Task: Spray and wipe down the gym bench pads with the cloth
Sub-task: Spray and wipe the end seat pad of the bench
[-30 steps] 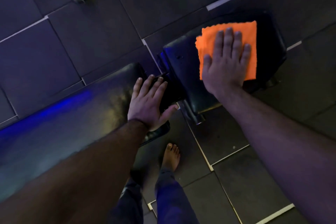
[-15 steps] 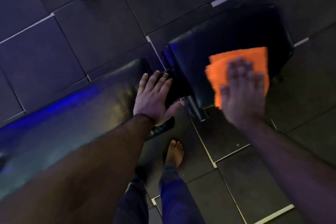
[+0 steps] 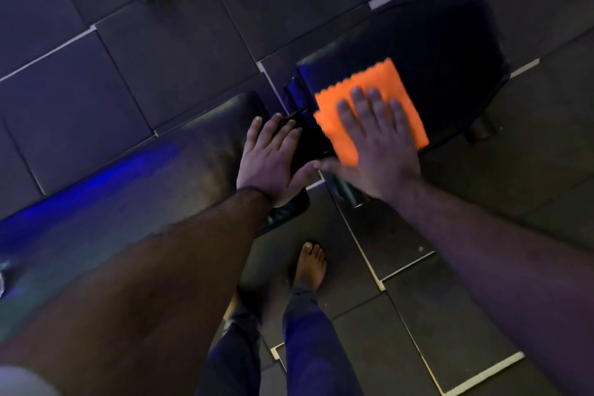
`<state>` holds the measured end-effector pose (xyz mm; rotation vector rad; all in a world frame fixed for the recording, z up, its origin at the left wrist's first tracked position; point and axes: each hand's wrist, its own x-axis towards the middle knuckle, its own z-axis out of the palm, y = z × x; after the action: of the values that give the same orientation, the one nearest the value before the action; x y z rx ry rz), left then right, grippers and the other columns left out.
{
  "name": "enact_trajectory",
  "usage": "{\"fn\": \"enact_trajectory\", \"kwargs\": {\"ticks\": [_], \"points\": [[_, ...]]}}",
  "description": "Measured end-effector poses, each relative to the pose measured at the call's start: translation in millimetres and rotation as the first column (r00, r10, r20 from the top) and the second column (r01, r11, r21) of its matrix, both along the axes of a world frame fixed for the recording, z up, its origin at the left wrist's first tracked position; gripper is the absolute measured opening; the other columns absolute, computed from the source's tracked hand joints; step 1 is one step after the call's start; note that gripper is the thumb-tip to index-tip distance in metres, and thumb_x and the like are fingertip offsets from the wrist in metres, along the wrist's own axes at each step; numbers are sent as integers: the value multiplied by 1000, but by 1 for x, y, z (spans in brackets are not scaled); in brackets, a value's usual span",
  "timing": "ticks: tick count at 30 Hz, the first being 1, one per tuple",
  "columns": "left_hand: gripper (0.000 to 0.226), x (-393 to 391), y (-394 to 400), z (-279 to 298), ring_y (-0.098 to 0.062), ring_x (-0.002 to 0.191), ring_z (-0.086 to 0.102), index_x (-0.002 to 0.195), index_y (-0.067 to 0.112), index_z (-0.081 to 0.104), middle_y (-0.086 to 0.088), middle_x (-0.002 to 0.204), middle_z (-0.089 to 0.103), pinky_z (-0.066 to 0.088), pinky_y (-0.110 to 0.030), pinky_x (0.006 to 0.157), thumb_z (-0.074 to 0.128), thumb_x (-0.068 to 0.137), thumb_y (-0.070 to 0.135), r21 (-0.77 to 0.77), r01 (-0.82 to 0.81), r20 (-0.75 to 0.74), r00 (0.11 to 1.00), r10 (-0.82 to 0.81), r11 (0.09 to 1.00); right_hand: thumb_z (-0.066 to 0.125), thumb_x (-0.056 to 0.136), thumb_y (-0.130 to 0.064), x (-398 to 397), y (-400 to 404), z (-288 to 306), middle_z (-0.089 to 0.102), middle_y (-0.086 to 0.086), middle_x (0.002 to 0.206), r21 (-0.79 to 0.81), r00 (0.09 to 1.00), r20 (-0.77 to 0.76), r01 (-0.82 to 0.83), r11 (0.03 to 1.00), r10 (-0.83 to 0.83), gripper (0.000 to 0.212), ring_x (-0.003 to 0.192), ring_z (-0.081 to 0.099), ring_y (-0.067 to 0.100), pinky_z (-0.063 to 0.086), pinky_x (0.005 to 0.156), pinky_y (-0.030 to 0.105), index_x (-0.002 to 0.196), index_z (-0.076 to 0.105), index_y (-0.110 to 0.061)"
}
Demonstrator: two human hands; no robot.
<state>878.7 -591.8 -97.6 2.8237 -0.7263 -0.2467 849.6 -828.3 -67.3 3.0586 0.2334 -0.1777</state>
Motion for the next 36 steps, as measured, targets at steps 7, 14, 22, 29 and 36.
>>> {"fn": "enact_trajectory", "kwargs": {"ticks": [7,14,22,29,36], "points": [[102,0,0,-2,-31,163,28,154,10,56,-8,161,57,4,-54,136,11,101,85,4,-7,-7,1000,7,1000,76,87,-45,-50,-46,0,7,8,180,-27,992,-48,-119,993,117,110,167,6,33,12,133,57,172,11,-23],[95,1,0,10,-24,166,25,161,15,50,-5,172,44,2,-48,137,19,101,82,-102,-9,-87,996,0,995,63,96,-34,-60,14,8,36,6,172,122,967,-186,-152,981,173,67,162,27,33,14,132,53,161,47,-26],[70,-6,28,45,-29,135,58,146,11,63,-11,141,69,42,-35,113,36,104,59,-511,-253,-278,953,120,821,57,105,-20,-112,102,20,76,7,110,603,705,-504,701,382,-498,20,107,71,32,53,91,41,119,71,-19],[58,-49,124,70,-21,119,68,133,14,71,-2,123,75,55,-39,101,40,110,57,-661,-569,-339,808,482,489,61,89,-16,-63,193,99,78,-6,73,676,513,-735,603,-423,-443,17,69,74,6,59,63,26,82,77,-17],[59,-116,257,102,-7,107,68,121,22,72,17,109,74,52,-27,96,46,105,73,-703,-693,-373,549,748,159,75,73,11,-29,329,129,78,4,113,734,715,-676,676,-70,-177,57,98,79,14,65,77,39,123,60,-12]]}}
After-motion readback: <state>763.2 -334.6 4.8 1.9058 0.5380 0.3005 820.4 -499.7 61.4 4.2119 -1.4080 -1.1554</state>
